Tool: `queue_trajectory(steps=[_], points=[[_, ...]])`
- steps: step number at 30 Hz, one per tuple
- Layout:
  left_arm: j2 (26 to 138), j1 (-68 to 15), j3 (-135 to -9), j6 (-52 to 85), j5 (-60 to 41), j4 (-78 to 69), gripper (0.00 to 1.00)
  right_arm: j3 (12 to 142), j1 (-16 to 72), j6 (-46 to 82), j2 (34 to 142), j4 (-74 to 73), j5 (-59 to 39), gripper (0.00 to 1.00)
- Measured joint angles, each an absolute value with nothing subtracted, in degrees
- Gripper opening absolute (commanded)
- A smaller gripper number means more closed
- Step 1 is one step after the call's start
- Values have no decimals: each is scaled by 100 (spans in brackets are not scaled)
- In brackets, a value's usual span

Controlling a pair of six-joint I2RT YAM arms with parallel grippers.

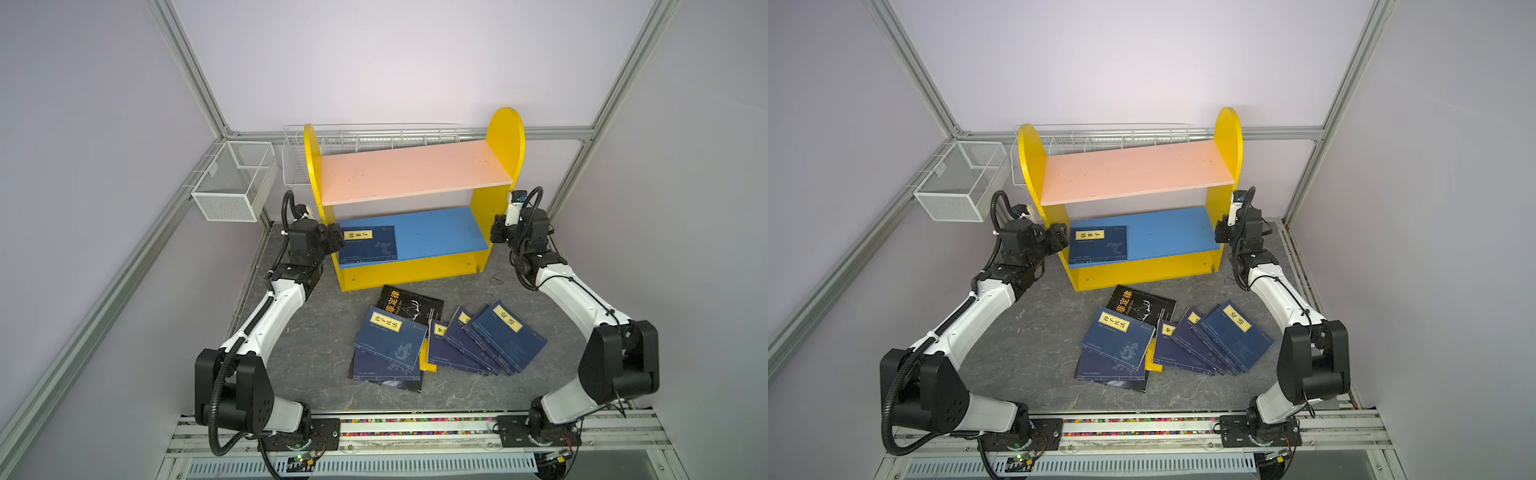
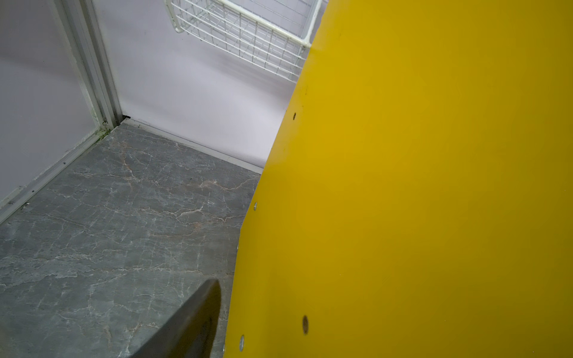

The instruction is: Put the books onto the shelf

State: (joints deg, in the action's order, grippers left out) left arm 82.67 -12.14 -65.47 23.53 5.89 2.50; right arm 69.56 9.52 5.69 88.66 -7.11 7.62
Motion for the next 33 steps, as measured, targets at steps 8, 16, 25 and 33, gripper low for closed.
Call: queue_trajectory(steps=[8,16,25,33], points=[[8523,-1157,-6694,2349,764,198,75,6569,1219,663,8254,-285,1205,7],[8744,-1133,-7041,2246,744,486,75,6178,1490,854,7765,-126,1743,6],[8827,-1164,-7301,2237,681,917,75,6171,1511,1142,7745,-56,1872,50],[8475,-1264,-6938,2453,963,692,80,6171,1769,1645,7247,622,1879,79]])
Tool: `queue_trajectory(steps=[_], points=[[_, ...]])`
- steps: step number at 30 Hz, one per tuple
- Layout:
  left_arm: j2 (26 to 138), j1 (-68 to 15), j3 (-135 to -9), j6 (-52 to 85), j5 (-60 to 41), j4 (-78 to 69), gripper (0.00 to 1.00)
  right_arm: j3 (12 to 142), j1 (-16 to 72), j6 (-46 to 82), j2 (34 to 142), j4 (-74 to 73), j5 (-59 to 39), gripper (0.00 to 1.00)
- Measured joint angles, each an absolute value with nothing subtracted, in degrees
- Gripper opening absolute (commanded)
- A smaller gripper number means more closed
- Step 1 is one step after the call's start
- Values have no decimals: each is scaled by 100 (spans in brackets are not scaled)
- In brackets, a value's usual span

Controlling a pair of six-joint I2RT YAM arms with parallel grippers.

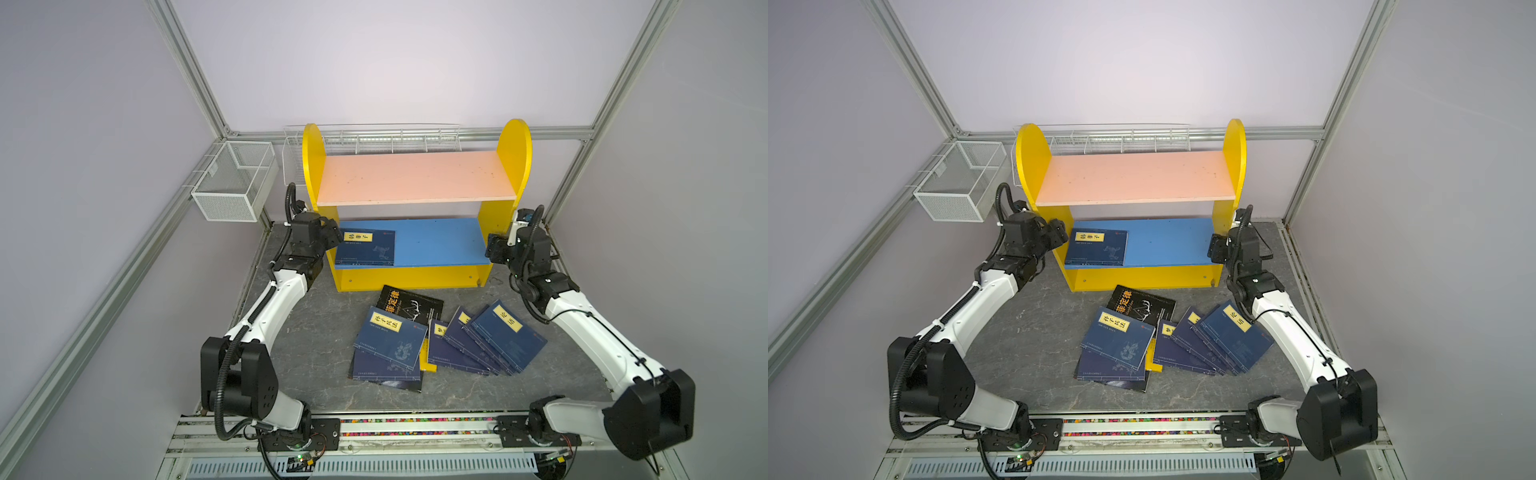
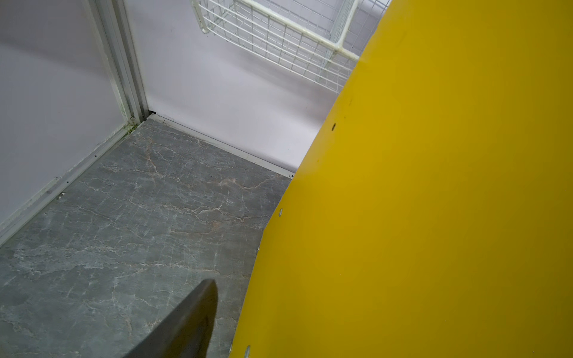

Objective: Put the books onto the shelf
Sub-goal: 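Grasp the dark-blue book with the right gripper while the left gripper lowers to the pile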

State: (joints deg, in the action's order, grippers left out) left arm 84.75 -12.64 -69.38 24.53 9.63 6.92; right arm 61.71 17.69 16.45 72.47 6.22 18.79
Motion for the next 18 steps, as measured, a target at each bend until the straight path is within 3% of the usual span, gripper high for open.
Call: queue_trajectory(steps=[10,14,18], points=[[6779,-1391,-5778,2884,1223,773,84,5695,2867,2062,5754,1909,2051,78],[6353,-1415,-5419,3028,1341,1076,84,5288,3441,1962,5754,2088,1219,77],[5885,-1868,-4882,3144,1520,1376,84,5260,4125,1616,6543,2316,-89,75]])
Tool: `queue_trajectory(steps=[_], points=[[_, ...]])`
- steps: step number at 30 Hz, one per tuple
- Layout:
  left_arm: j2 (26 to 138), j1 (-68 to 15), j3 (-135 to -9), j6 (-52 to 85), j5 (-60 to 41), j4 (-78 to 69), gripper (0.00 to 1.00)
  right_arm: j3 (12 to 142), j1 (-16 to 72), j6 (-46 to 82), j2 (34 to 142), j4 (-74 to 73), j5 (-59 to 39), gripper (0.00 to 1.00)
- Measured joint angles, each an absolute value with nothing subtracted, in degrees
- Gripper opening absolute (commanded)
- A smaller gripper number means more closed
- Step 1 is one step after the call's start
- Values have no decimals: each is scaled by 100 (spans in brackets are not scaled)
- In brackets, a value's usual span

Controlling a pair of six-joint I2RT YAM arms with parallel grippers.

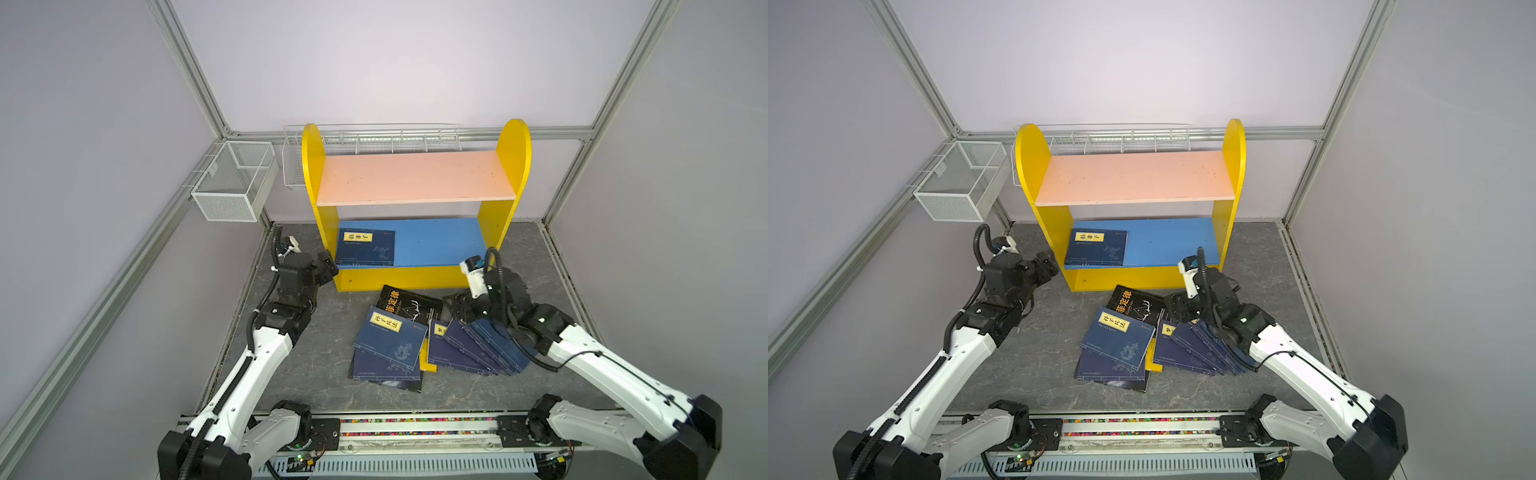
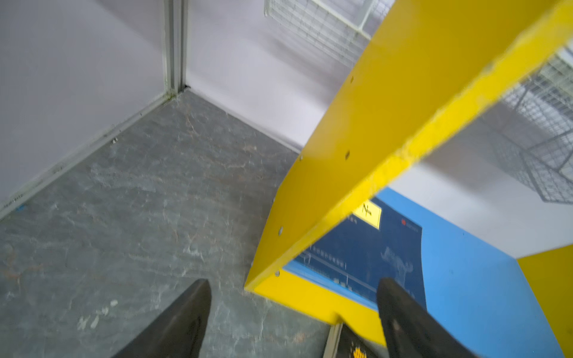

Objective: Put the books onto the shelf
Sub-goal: 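Grasp the dark-blue book with the right gripper while the left gripper lowers to the pile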

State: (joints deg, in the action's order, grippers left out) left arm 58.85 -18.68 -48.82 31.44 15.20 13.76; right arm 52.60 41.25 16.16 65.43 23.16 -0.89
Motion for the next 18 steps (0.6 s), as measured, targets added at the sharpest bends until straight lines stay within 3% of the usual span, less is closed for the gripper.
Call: queue_trajectory(steps=[7,18], points=[[6055,-3339,-4228,3148,1260,1933,83,5273,4403,1103,7863,3083,-2012,76],[6823,-3640,-3994,3114,867,2416,83,5835,4246,1026,9242,3448,-2980,74]])
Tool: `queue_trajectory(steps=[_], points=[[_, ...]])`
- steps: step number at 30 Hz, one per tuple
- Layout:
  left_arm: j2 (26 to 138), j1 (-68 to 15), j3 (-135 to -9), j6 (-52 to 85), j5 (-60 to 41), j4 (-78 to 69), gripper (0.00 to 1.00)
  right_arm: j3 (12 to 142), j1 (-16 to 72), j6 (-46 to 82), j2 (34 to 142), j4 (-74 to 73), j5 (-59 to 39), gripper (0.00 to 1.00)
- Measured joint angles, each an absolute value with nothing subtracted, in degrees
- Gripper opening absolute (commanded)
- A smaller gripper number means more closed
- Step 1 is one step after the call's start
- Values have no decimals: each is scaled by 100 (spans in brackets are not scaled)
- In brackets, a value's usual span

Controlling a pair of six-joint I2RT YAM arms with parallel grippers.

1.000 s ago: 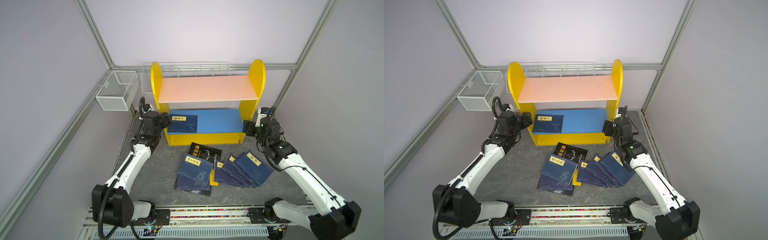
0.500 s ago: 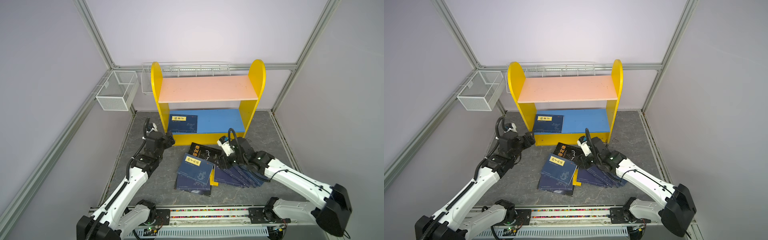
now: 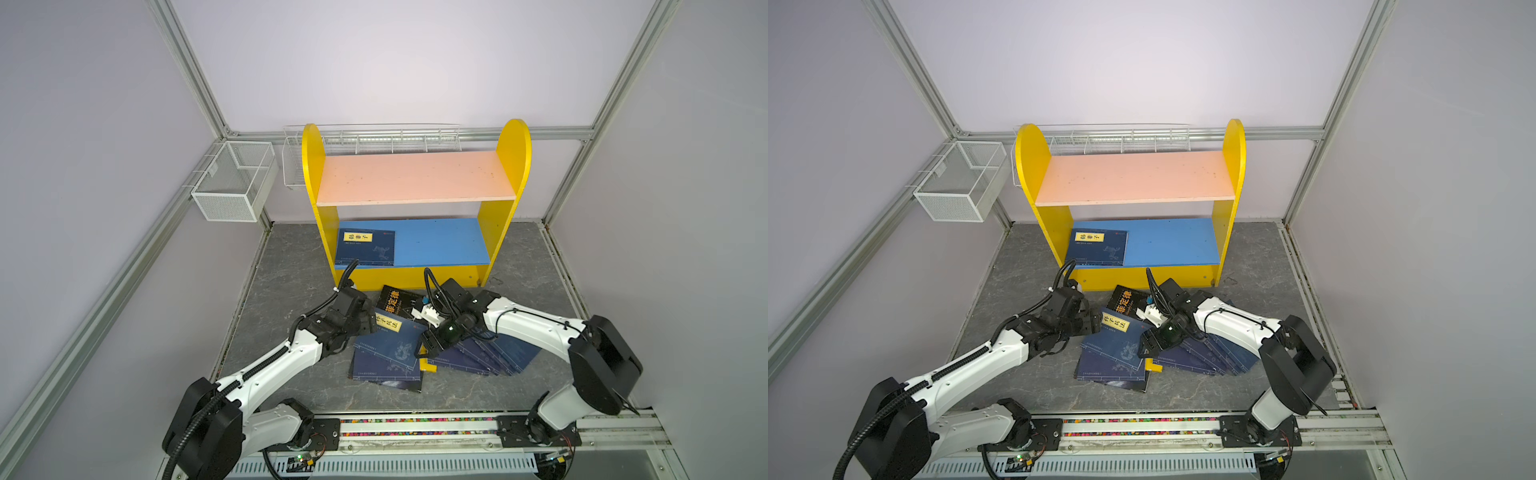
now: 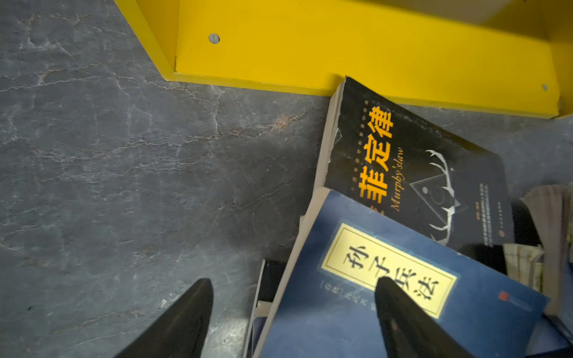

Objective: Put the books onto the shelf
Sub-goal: 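Grasp the dark-blue book with the right gripper while the left gripper lowers to the pile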

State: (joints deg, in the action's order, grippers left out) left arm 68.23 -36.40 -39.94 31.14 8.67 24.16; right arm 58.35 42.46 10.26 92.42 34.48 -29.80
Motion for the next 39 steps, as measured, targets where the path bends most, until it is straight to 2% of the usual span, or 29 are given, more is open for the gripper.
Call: queue_trajectory(steps=[8,19,26,32,35,39], points=[[7275,-3640,-3909,2926,392,2314,79,6322,4053,1026,10066,3336,-3166,68],[7747,-3638,-3977,2790,-113,2080,55,6372,3785,1050,10180,3188,-3242,60],[7682,-3621,-3981,2781,-115,2143,50,6578,3741,1251,10082,3140,-3262,51],[7476,-3616,-3979,2781,-78,2305,51,6757,3721,1559,9721,2895,-3236,14],[7310,-3616,-4021,2862,40,2497,67,6772,3721,1638,9574,2727,-3221,7],[6893,-3548,-4230,2985,193,2864,79,6772,3653,1627,9308,2554,-3293,7]])
